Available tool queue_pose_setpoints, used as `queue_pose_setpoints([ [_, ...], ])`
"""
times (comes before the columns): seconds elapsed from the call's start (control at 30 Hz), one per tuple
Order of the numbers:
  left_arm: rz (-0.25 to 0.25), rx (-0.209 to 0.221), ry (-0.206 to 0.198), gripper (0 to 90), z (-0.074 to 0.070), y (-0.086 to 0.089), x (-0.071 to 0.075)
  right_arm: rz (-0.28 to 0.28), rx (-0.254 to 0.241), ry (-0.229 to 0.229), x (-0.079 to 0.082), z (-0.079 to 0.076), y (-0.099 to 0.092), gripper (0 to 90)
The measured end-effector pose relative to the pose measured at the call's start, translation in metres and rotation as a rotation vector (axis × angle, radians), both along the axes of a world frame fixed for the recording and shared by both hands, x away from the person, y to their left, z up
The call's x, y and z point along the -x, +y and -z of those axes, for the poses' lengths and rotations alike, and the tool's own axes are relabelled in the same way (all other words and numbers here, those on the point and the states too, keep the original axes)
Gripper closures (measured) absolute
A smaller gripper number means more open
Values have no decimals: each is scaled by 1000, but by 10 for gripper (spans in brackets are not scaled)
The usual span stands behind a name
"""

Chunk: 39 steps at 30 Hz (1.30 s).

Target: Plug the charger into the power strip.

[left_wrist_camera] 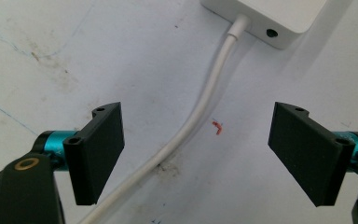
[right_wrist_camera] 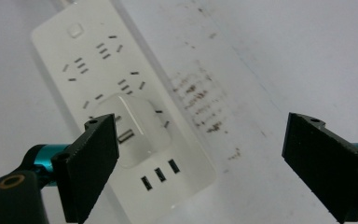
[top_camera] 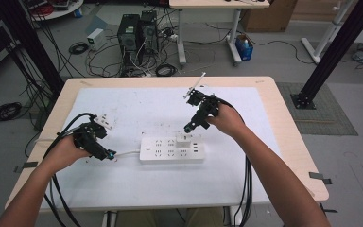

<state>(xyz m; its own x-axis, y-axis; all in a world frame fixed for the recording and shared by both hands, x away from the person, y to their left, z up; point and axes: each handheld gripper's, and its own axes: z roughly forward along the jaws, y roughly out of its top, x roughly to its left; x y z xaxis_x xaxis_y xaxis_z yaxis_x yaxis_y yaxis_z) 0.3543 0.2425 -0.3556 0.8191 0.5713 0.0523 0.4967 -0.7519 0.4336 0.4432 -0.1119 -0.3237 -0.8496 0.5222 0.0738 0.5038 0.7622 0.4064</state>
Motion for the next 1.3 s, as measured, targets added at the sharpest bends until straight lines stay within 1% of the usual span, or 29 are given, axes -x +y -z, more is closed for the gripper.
queue_pose_setpoints([
  [0.03,-1,3,-2,184,-2,0,0,32,11,-26,0,0,-5,8],
  [0.07,1,2,-3,184,-3,1,-1,32,11,-26,0,0,-5,8],
  [0.13,-3,6,-7,185,-6,1,-2,69,-6,-27,1,-1,-13,8],
  [0.17,-6,3,-9,184,-9,2,-4,86,-17,-37,3,-5,-22,8],
  [0.2,-6,3,-9,184,-9,2,-4,86,-17,-37,3,-5,-22,8],
  [0.23,-10,7,-9,184,-11,3,-6,106,-28,-49,7,-10,-30,9],
  [0.27,-10,7,-9,184,-11,3,-6,106,-28,-49,7,-10,-30,9],
  [0.3,-20,10,-8,184,-12,4,-8,126,-51,-70,12,-17,-40,9],
  [0.33,-20,10,-8,185,-12,4,-8,126,-51,-70,12,-17,-40,9],
  [0.37,-24,5,-9,185,-13,4,-8,133,-72,-71,19,-24,-50,9],
  [0.4,-32,0,-11,185,-13,4,-9,133,-72,-71,19,-24,-50,9],
  [0.43,-41,-5,-9,185,-13,5,-10,137,-85,-80,26,-29,-60,9],
  [0.47,-54,-12,-8,185,-13,4,-10,137,-85,-80,26,-29,-60,9],
  [0.5,-70,-19,-8,184,-13,5,-10,153,-83,-94,33,-32,-71,9],
  [0.53,-70,-19,-8,185,-13,5,-10,153,-83,-94,33,-32,-71,9],
  [0.57,-82,-22,-16,185,-13,5,-11,184,-91,-113,39,-35,-82,9],
  [0.6,-82,-22,-16,185,-13,5,-11,184,-91,-113,39,-35,-82,9],
  [0.63,-84,-20,-18,184,-13,6,-11,208,-99,-126,45,-36,-94,9],
  [0.67,-84,-20,-18,184,-13,6,-11,208,-99,-126,45,-36,-94,9],
  [0.7,-89,-18,-22,185,-13,6,-11,233,-97,-125,51,-35,-102,9],
  [0.73,-89,-18,-22,185,-13,6,-11,233,-97,-125,51,-35,-102,9],
  [0.77,-101,-12,-31,185,-13,5,-10,253,-82,-135,59,-31,-112,9],
  [0.8,-101,-12,-31,185,-13,5,-10,253,-82,-135,59,-31,-112,9],
  [0.87,-106,-10,-37,185,-14,5,-10,264,-73,-147,66,-28,-119,9],
  [0.9,-115,-2,-44,185,-15,5,-9,287,-74,-157,73,-26,-126,9],
  [0.93,-115,-2,-44,184,-15,5,-9,287,-74,-157,73,-26,-126,9],
  [1.03,-125,1,-57,184,-17,7,-7,318,-81,-176,84,-24,-137,9],
  [1.2,-147,8,-68,184,-16,12,-5,353,-104,-197,93,-24,-148,9],
  [1.3,-173,35,-74,185,-11,16,-2,387,-115,-210,101,-20,-159,9],
])
